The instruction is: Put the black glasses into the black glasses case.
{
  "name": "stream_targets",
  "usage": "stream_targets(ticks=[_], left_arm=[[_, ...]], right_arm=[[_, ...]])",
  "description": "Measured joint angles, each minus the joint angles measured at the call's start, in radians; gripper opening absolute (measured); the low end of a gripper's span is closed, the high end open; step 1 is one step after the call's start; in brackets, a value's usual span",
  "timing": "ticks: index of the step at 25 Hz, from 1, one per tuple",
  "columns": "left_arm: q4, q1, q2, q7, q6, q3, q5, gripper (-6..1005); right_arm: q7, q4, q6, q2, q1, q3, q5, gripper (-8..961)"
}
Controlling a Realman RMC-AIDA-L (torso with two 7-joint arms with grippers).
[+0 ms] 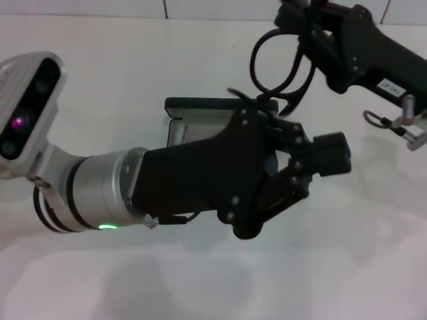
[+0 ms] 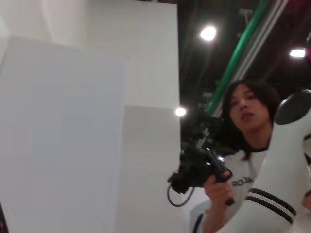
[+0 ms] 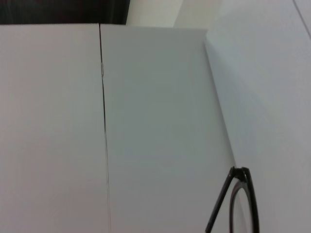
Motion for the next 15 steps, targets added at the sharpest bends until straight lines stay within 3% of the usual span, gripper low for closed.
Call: stream_targets(ticks=[15], left_arm=[[-0.049,0.007,0.001,-0.010,-0.136,0.008,-0.127,55]], right_arm=[[-0.008,-0.036,0.076,0.000,-0.002,-0.119,0.031,118]])
